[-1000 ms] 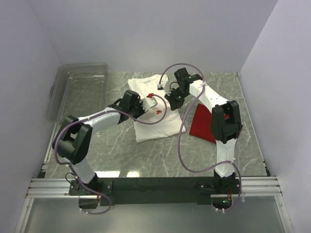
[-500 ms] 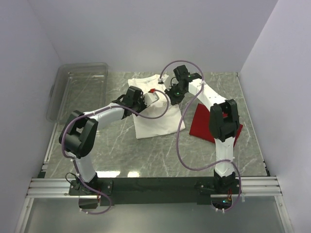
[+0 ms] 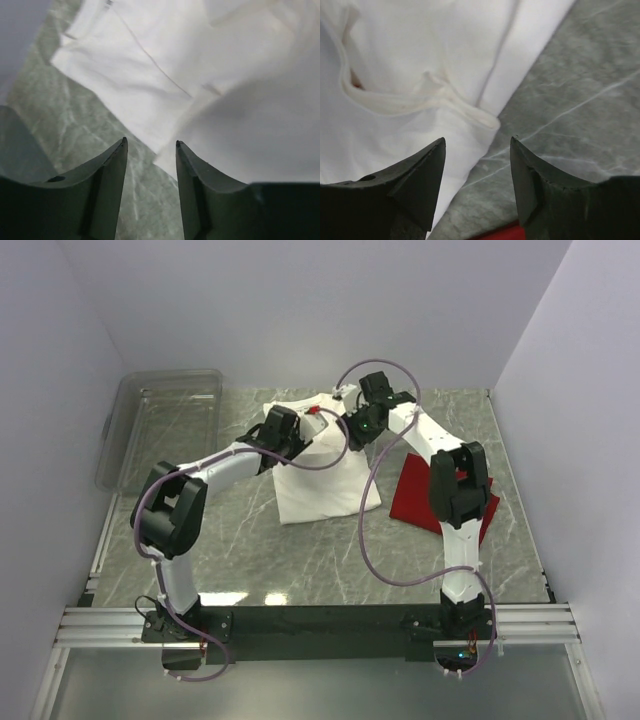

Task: Fold and stack the t-shirts
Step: Fold the tshirt

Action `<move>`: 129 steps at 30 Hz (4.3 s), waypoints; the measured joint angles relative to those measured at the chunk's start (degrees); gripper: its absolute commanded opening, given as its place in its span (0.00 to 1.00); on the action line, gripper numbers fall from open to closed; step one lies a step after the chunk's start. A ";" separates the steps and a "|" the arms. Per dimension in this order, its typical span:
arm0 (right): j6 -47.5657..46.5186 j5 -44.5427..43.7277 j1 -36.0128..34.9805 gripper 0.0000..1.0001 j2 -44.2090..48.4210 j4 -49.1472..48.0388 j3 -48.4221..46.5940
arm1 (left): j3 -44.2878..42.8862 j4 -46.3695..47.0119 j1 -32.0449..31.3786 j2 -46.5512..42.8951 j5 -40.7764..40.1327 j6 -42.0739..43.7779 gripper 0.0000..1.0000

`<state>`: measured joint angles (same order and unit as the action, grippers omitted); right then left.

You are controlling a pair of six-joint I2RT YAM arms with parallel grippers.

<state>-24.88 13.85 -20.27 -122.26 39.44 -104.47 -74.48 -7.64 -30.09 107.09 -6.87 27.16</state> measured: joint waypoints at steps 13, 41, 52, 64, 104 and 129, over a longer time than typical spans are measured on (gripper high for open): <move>-8.39 17.64 9.88 0.57 20.76 -6.01 15.45 | 11.52 0.74 0.00 -26.34 4.07 -6.93 0.68; 6.99 18.21 8.52 0.52 -5.03 -0.02 -4.26 | 9.35 -0.17 10.19 -6.03 7.34 -38.51 0.56; 7.67 16.83 8.52 0.51 -9.86 2.84 -6.97 | 5.73 -0.33 10.73 -1.36 9.11 -40.37 0.55; 8.28 16.81 8.52 0.48 -10.40 3.96 -9.33 | 1.20 -0.59 11.15 4.83 11.32 -40.59 0.33; 15.47 21.79 9.20 0.00 -13.94 2.54 -16.35 | 0.28 3.69 16.44 4.59 21.29 -41.97 0.01; 27.15 12.57 9.25 0.22 -17.84 -6.05 -24.74 | -11.13 5.09 19.26 14.45 16.00 -48.09 0.01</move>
<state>2.26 26.41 -11.03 -140.09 33.39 -129.21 -85.60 -2.55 -10.83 121.54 9.13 -20.93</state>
